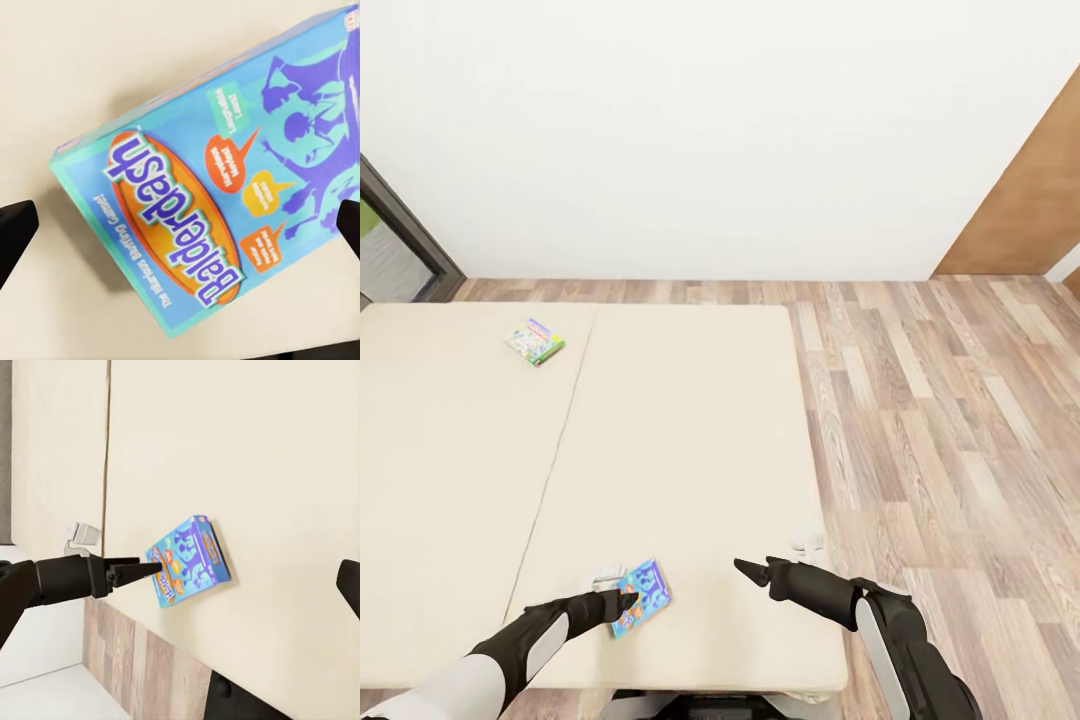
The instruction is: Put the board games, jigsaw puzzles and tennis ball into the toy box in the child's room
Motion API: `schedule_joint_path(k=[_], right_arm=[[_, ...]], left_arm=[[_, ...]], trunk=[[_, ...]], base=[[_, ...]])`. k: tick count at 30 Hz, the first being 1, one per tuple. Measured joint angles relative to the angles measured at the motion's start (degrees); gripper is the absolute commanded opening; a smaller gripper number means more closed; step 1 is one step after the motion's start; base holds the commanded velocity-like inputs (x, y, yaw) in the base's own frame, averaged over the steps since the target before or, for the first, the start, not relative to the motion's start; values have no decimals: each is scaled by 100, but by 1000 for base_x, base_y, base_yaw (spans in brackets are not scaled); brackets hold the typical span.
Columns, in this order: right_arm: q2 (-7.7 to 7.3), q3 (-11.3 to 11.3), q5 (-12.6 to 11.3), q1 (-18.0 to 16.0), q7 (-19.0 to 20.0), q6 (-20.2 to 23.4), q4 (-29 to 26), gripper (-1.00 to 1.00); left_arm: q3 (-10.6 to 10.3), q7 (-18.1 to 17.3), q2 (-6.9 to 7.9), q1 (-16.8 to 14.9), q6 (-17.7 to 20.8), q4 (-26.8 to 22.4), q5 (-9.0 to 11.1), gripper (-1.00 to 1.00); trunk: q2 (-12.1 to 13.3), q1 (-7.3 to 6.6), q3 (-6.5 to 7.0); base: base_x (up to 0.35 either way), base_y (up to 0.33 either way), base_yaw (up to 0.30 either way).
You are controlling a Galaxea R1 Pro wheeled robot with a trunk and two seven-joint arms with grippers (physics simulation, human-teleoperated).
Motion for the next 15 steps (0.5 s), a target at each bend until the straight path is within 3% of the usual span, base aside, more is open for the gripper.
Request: schedule_joint_path(k=[15], right_arm=[[-1, 7, -2, 0, 0, 0, -1, 100]], left_arm=[[-7, -830, 305, 2, -244, 16, 0, 100]], trunk=[[0, 0, -17]], base=[[0, 0, 0]])
